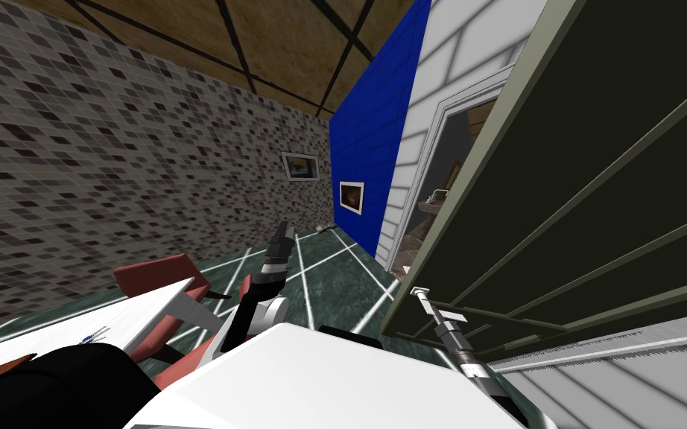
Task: Pull the door open
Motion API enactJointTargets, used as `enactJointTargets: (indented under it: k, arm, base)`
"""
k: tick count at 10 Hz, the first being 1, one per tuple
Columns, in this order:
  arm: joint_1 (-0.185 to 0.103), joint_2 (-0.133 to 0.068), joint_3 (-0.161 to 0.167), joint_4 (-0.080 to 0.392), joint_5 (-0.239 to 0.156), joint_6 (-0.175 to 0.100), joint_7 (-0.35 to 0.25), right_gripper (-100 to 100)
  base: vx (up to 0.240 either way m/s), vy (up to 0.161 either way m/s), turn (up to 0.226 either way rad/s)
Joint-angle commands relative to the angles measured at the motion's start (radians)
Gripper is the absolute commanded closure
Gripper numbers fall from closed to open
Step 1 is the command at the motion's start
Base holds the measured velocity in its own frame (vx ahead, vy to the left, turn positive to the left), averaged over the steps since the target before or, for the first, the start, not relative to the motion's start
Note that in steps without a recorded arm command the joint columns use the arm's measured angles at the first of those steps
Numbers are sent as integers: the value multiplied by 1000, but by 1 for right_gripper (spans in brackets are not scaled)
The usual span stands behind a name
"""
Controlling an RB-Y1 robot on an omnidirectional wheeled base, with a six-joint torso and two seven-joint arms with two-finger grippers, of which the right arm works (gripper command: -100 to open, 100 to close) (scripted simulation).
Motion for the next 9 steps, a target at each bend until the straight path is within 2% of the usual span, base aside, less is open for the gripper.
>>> enactJointTargets:
  k: [1, 9]
  arm:
    - [4, -2, -2, -5, -1, 2, 0, 100]
    - [-5, -3, 9, -4, -12, 9, 3, 100]
  base:
    - [-6, 1, 30]
    - [-22, -8, 7]
